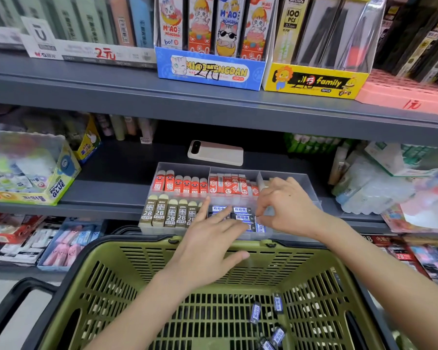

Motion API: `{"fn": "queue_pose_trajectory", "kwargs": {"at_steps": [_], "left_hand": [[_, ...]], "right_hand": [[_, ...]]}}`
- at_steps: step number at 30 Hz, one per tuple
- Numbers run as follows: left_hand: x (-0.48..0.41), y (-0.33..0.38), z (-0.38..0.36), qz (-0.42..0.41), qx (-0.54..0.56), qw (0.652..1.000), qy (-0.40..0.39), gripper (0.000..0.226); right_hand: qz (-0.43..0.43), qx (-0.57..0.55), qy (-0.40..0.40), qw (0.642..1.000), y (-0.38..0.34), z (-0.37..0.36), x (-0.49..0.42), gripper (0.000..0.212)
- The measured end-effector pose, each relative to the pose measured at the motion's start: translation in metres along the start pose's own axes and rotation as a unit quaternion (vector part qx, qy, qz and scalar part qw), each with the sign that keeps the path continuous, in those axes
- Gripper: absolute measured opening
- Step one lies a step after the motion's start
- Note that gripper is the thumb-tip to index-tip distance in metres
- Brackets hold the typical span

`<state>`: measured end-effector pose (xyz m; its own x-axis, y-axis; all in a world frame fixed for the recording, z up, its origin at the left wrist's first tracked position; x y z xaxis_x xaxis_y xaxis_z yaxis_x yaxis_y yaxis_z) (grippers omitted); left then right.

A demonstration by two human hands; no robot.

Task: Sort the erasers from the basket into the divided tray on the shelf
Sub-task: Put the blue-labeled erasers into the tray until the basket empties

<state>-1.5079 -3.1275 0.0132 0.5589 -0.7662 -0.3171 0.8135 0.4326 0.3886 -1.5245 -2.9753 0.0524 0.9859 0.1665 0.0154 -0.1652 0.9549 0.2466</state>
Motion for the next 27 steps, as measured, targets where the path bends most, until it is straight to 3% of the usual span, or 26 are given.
{"fn": "queue_pose_trajectory", "kwargs": {"at_steps": [8,15,22,27], "left_hand": [[-0.001,0.000,0.001,0.009,-0.026,0.999,-0.028,0.040],[-0.005,-0.005,0.006,0.002,-0.027,0.999,-0.040,0.042],[-0.029,-0.009,0.008,-0.082,-0.002,0.992,-0.101,0.055],[-0.029,-0.019,0.004,-0.077,0.007,0.988,-0.137,0.057]], "right_hand": [[-0.036,0.065,-0.066,0.995,-0.003,-0.005,-0.004,0.023],[-0.045,0.046,-0.065,0.996,-0.002,0.000,-0.003,0.019],[-0.009,0.002,-0.045,0.999,-0.004,0.001,-0.006,0.007],[0.070,0.133,-0.029,0.988,-0.013,-0.003,-0.013,0.025]]}}
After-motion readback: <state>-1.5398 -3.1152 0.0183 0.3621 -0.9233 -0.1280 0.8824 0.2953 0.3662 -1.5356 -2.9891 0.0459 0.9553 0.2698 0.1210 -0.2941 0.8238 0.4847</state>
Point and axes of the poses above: each hand's wrist, its own x-axis away from the middle knuckle, its own z-axis out of the back of the hand, y = z × x, the point moved 5 cm from there along -x, towards the middle knuckle, and after that the axes turned 11 degrees about x, right-handed, at the moved point
